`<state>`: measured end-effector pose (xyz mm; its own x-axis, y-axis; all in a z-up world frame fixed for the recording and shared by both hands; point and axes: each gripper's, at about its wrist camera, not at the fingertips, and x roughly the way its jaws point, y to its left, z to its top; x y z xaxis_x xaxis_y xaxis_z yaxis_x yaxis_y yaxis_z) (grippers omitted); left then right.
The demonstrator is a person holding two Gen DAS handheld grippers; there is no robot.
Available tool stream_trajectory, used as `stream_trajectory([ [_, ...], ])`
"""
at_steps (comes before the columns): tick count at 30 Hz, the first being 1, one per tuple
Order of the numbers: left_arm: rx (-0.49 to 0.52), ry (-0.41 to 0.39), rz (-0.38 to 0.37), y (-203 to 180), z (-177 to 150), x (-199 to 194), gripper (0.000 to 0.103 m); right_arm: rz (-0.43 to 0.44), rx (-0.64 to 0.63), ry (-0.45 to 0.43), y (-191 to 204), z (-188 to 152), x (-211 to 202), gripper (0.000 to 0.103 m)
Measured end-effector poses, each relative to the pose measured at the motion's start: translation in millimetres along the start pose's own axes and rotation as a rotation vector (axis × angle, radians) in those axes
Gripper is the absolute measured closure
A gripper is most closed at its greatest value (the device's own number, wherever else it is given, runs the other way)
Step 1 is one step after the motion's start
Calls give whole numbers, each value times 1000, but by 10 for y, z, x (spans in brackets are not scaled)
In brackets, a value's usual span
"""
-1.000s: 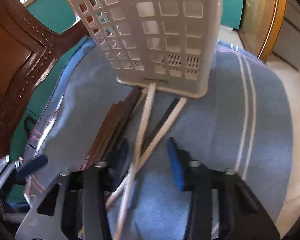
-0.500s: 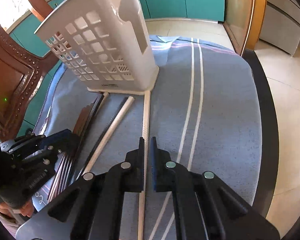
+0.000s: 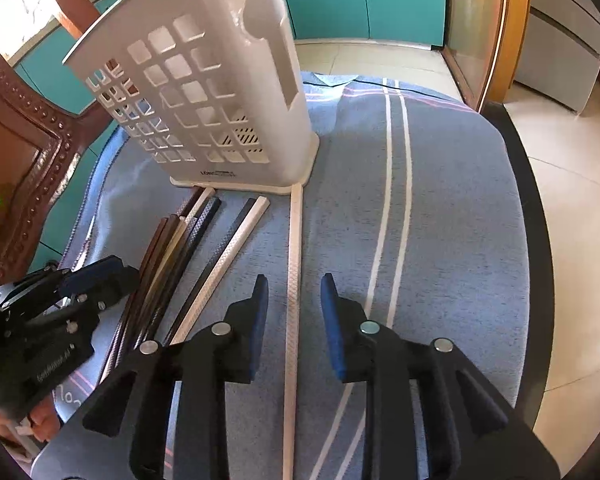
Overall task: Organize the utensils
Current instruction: 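Close the left tool on a dark brown chopstick while the right tool closes on the light wooden one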
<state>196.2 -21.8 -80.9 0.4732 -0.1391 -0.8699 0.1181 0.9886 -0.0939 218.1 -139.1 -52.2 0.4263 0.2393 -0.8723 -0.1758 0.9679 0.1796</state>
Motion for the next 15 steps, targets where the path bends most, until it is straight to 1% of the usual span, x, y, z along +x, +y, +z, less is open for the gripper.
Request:
stream_trajectory([
  [1,-2,4,-1,10,19,38,79,-4,-3,2,16,1,24,76],
  [2,-5,19,2,14,31,83,84,-7,-5,4,23,-4,39,76],
  [3,-8,11,2,20,38,84,89,-12,-8,7,38,-7,58,76],
  [5,-27,17,-21,4,21,70,90,-26,-23,-3,59,-12,70,76],
  [6,-38,14,-26,23,14,56,90,-27,-30,-5,68,-14,70,78],
  [7,-46,6,-28,37,7,29,90,-15,-32,-1,71,-18,72,83],
  [8,-52,-8,-32,57,12,20,90,-7,-35,4,77,-18,74,96],
  [12,-56,-78,-74,153,43,-208,90,21,-36,-8,46,-24,-11,97],
  [15,-54,-96,-99,198,22,-328,90,24,-15,-20,-28,-21,-97,97],
])
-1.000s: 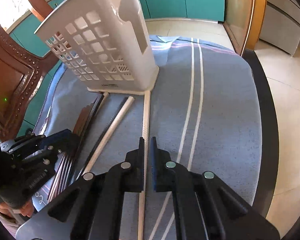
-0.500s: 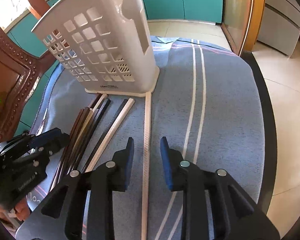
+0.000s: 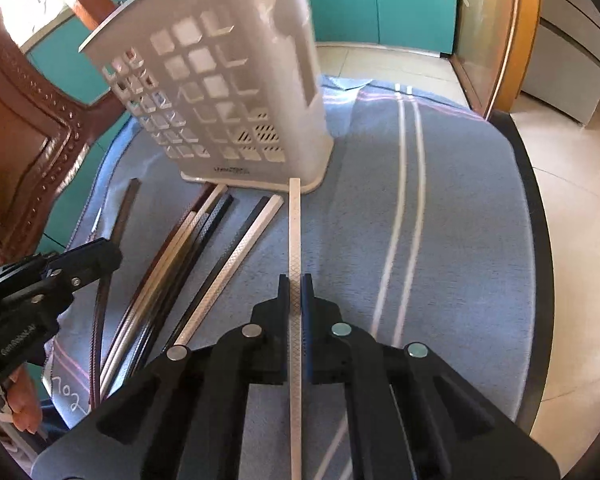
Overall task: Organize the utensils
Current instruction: 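Close the left tool on a dark brown chopstick while the right tool closes on the light wooden one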
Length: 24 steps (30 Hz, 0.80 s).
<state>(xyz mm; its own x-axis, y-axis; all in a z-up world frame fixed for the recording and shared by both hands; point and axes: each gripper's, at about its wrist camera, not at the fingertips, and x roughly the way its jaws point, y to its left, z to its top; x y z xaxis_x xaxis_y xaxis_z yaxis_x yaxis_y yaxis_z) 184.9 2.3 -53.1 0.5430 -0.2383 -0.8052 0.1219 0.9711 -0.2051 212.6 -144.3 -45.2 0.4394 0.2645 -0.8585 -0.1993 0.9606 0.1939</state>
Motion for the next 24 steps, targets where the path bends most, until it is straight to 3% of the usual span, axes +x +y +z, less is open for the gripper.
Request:
stream_trajectory([
  [4,2,-1,19,108,-42,-166,89,3,26,-5,-100,28,-44,97],
  [8,5,6,64,234,-70,-248,78,-4,38,-4,-157,44,-28,94],
  [17,2,101,207,390,-81,135,77,-50,8,6,-78,11,84,91],
  [24,28,117,226,379,-71,217,77,-129,-32,12,30,-8,175,91],
])
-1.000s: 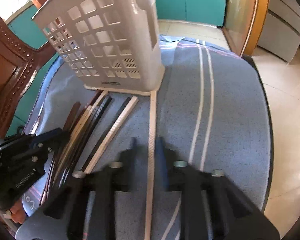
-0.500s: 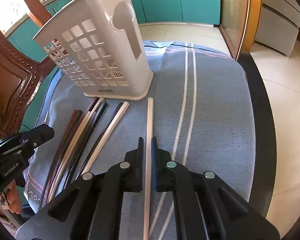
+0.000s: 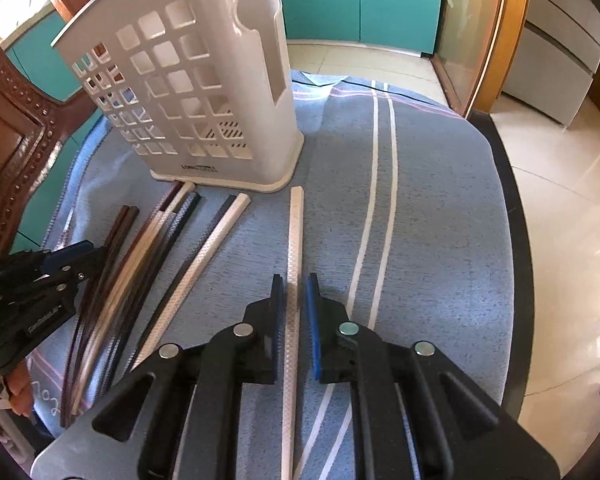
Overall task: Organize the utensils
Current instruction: 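Close the left tool on a dark brown chopstick while the right tool closes on the light wooden one, then lift both held chopsticks and lower them upright into the white basket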
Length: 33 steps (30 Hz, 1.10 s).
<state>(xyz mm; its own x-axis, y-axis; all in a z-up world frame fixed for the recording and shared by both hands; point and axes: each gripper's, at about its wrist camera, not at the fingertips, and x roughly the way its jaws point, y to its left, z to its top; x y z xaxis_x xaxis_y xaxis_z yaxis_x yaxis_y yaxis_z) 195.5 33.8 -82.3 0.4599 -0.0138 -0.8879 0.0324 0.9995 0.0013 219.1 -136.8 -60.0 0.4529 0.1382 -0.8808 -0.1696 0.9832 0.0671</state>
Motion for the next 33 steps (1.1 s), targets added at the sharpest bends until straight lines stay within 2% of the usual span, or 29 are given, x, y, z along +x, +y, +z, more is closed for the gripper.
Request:
stream_trajectory([
  [3,21,-10,31,-83,40,28,78,-61,-54,-21,115,-1,39,90],
  [5,25,-12,4,-104,62,42,93,-70,-79,-30,187,16,61,92],
  [6,26,-16,8,-117,54,27,95,-51,-76,-32,190,14,62,96],
  [10,9,-83,-19,-151,52,-199,95,67,-30,-48,114,-7,-81,97],
  [14,-26,-239,-65,-44,28,-884,96,193,-4,-176,-29,18,-736,97],
  [16,-36,-342,-94,0,0,-1355,96,261,15,-247,-121,4,-1109,97],
  [17,-37,-407,-96,20,-11,-1625,96,282,22,-271,-154,12,-1241,96],
  [21,-46,-584,-131,113,48,-2335,96,357,55,-408,-318,100,-1834,96],
  [24,-70,-742,-149,172,216,-2782,96,388,83,-552,-422,290,-2230,96],
  [27,-121,-871,-167,168,401,-3033,96,388,123,-693,-483,475,-2485,96],
  [29,-167,-897,-159,143,572,-3071,96,408,164,-810,-536,582,-2610,96],
  [31,-181,-903,-138,53,713,-2951,96,371,197,-882,-533,682,-2631,96],
  [33,-185,-860,-120,16,840,-2678,96,331,198,-898,-528,803,-2547,96],
])
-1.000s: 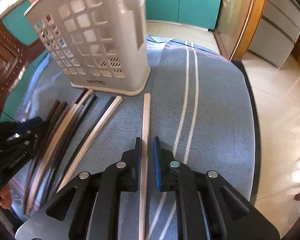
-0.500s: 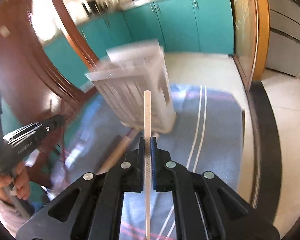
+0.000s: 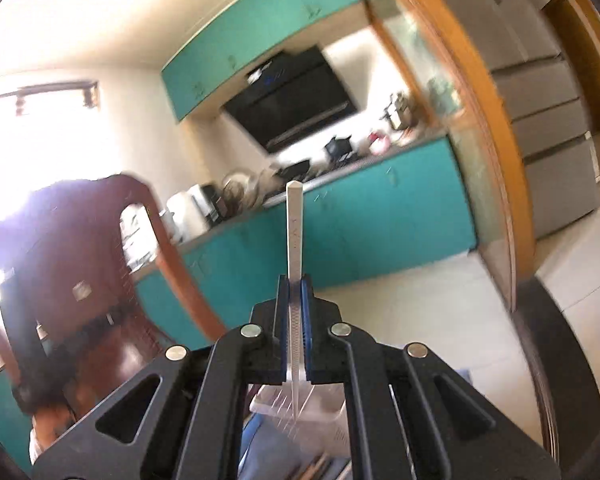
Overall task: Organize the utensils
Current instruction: 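Lift both held chopsticks and lower them upright into the white basket, then open both tools to release the chopsticks into the basket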
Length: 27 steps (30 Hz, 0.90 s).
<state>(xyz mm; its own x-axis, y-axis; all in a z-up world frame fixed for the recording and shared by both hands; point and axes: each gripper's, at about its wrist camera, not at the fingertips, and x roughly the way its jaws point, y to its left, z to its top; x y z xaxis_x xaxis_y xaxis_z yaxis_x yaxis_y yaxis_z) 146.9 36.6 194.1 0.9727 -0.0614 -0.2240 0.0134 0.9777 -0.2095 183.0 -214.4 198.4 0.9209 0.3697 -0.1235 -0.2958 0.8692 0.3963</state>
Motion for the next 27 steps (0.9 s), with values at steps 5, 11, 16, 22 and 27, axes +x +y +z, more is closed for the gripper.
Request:
stream_trajectory([
  [5,10,115,32,-21,-454,556,96,-66,-37,94,-74,-310,448,96],
  [11,49,168,50,34,-653,747,96,-97,-38,179,-178,-726,674,96],
  [16,27,182,31,148,-746,646,96,-120,-42,202,-225,-871,648,95],
  [22,30,158,26,310,-903,258,88,-127,-44,140,-238,-839,165,68],
  [27,27,271,18,535,-1242,224,88,-184,5,50,-434,-1078,-378,68],
])
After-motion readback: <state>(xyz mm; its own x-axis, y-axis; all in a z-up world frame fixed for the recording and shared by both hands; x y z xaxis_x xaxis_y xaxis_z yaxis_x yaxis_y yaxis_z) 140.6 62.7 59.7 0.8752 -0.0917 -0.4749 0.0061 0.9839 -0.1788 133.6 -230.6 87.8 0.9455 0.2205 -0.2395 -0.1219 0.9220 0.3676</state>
